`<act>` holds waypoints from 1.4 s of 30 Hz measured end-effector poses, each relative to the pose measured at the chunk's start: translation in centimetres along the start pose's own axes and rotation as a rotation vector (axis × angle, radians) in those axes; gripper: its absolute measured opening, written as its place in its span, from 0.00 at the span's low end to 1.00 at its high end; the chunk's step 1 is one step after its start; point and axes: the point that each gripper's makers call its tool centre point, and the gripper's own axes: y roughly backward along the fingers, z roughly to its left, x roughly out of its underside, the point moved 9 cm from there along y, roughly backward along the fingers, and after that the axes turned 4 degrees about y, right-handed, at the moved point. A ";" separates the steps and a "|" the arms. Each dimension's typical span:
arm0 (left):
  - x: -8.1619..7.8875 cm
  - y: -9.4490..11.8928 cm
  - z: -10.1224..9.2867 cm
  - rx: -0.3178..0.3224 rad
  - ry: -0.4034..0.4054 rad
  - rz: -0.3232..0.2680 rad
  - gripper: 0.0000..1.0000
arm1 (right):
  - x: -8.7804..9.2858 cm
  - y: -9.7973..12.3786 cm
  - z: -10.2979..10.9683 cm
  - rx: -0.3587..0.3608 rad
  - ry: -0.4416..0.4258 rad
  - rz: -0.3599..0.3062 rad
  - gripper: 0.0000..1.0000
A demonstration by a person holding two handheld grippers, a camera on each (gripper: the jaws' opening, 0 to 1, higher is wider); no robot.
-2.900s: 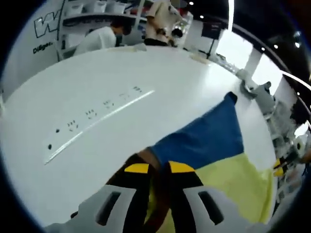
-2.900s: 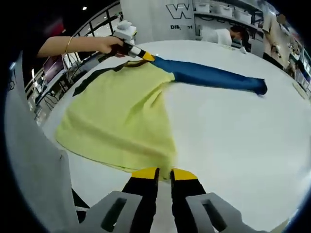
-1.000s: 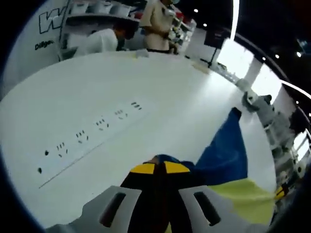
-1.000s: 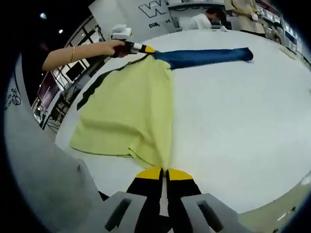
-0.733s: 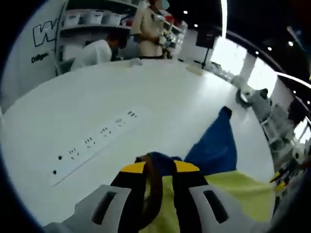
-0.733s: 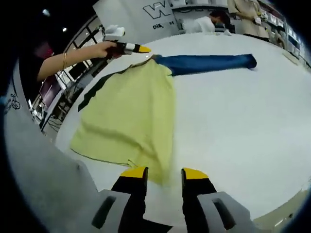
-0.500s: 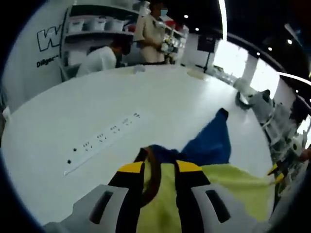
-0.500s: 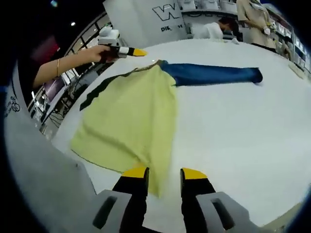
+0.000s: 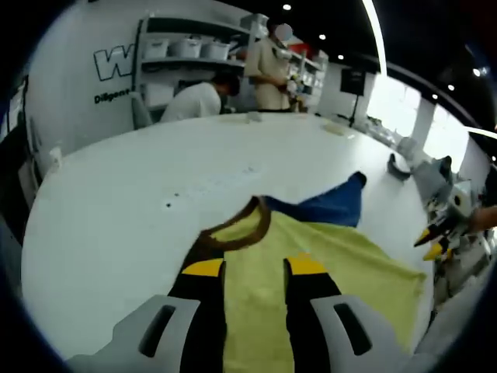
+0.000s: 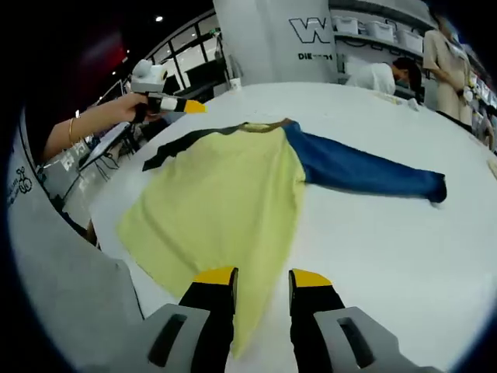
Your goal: Fold the garment on the visible template until the final outline fits inside the template.
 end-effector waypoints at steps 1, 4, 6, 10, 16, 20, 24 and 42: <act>0.3 0.2 0.2 -0.002 0.003 -0.001 0.28 | -0.2 -0.1 -0.1 -0.003 0.007 -0.002 0.21; 2.9 3.8 0.2 -0.047 0.034 -0.008 0.29 | -2.1 -1.1 -0.2 -0.035 0.080 -0.003 0.21; 3.8 5.2 -0.4 -0.064 0.039 -0.003 0.29 | -3.4 -1.6 -0.2 -0.049 0.115 0.001 0.21; 5.7 9.0 -1.0 -0.105 0.068 -0.020 0.29 | -6.1 -2.5 0.4 -0.083 0.229 0.002 0.20; 9.0 12.9 -1.5 -0.165 0.113 -0.025 0.28 | -9.2 -4.4 1.3 -0.132 0.306 -0.016 0.20; 9.7 13.6 -1.3 -0.189 0.115 -0.019 0.29 | -9.8 -4.7 1.5 -0.141 0.317 -0.022 0.20; 12.2 15.8 -1.9 -0.230 0.159 0.003 0.29 | -12.0 -6.0 2.6 -0.181 0.367 -0.039 0.20; 19.7 19.6 -4.0 -0.296 0.313 0.052 0.26 | -21.7 -14.6 4.0 -0.247 0.510 -0.056 0.17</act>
